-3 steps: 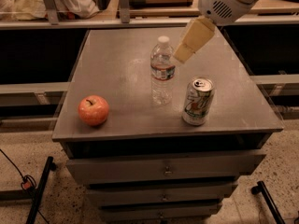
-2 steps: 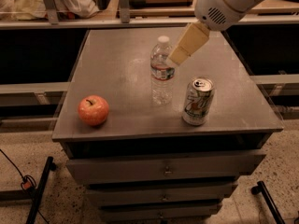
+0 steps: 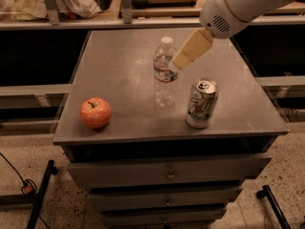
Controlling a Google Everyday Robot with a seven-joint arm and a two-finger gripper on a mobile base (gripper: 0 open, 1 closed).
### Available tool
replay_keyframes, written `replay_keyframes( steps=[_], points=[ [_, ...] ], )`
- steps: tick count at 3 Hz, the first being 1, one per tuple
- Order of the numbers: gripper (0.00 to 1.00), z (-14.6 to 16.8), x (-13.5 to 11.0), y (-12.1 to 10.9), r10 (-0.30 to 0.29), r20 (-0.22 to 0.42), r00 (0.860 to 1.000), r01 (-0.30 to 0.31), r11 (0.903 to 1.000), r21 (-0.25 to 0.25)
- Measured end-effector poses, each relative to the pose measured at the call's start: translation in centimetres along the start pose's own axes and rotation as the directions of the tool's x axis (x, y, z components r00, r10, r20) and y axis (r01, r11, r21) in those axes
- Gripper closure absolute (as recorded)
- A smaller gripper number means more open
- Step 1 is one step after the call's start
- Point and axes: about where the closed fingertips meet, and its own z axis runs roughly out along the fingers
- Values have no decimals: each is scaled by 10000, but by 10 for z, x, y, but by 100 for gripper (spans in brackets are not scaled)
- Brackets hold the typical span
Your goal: Pick water bottle
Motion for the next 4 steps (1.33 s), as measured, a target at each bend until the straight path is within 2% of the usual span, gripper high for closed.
replay_keyframes(
  steps=[2,4],
  points=[
    [0,0,0,11,82,490,9988,-47,9974,-713],
    [0,6,-6,21,48,642,9979,24,9937,-1121]
  ],
)
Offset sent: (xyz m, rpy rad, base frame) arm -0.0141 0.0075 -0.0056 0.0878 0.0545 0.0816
